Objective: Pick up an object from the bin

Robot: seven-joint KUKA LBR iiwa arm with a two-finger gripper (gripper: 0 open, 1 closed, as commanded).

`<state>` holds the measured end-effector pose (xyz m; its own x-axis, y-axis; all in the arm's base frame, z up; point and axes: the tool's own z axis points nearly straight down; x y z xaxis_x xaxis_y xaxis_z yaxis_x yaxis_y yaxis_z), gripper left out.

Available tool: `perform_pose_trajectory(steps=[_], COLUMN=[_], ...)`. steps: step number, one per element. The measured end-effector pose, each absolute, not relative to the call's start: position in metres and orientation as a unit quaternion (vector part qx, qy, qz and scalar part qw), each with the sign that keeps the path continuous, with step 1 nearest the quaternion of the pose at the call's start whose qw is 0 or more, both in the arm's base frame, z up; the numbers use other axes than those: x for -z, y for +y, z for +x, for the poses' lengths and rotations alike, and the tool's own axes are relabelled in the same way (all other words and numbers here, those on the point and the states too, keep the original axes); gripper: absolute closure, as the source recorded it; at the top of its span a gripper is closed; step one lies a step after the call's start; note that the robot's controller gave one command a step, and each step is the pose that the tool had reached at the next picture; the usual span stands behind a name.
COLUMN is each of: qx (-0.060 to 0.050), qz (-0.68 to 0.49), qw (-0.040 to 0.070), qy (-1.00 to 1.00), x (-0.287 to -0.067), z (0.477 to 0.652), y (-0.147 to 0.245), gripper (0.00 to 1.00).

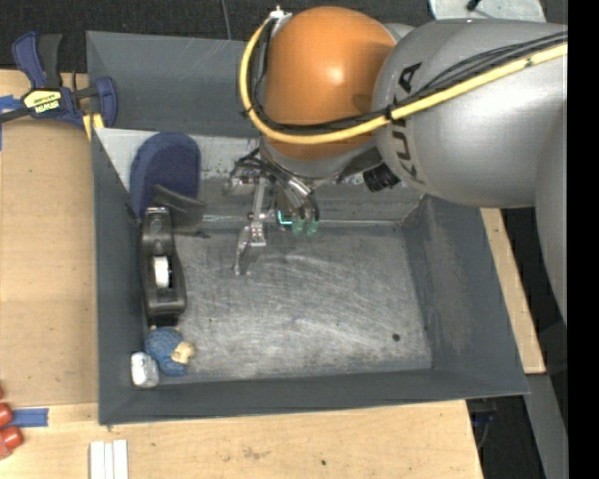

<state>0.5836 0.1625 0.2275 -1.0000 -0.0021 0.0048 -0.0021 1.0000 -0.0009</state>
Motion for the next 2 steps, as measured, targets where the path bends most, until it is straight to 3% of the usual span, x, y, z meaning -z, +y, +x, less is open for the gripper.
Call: perform_pose_trajectory(steps=[1, 2], qx=[-0.001, 0.002], qz=[0.056, -0.044], qw=[0.005, -0.002], qy=[-0.998, -0.999], x=[-0.141, -0.160], z=[0.505, 0.496], y=[0.193, 0.226], gripper=[0.00, 0.00])
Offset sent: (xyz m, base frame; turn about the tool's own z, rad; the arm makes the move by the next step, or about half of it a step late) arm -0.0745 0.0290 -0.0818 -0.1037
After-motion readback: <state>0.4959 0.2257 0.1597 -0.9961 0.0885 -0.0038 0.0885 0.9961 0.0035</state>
